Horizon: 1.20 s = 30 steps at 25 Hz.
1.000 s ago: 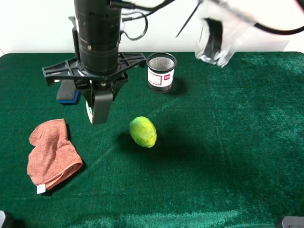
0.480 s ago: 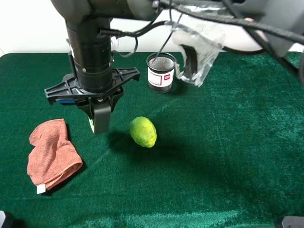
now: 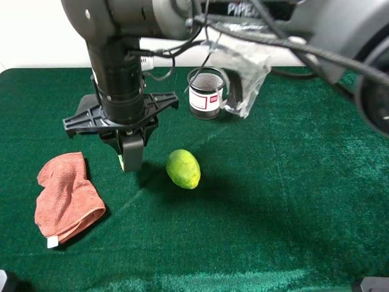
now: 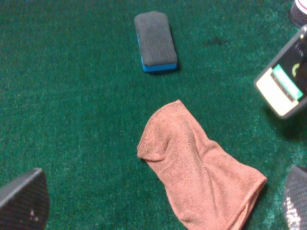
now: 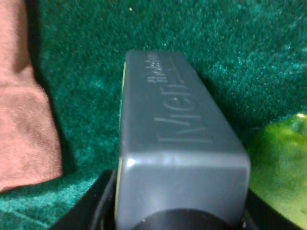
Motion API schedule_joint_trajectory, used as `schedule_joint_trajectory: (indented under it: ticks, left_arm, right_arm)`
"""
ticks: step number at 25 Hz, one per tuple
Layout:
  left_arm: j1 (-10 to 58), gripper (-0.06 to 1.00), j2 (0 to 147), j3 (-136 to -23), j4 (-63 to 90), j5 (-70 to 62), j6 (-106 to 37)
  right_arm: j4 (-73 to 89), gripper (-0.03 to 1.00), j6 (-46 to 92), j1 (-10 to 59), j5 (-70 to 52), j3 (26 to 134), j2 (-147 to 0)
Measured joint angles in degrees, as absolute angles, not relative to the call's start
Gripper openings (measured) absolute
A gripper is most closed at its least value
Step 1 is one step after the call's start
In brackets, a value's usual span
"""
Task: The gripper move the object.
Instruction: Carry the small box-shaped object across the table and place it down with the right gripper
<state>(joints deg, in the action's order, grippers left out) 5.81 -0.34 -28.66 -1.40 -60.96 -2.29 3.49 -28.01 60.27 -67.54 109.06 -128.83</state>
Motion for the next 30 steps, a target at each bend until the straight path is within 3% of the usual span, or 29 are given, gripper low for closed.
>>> schedule_joint_trajectory:
  ticks: [30]
  left_arm:
    - [5.81, 0.99, -0.34, -28.66, -1.4, -60.96, -2.29]
  right_arm:
    - [3.73, 0.32, -28.24, 60.94, -65.93, 109.06, -132.33]
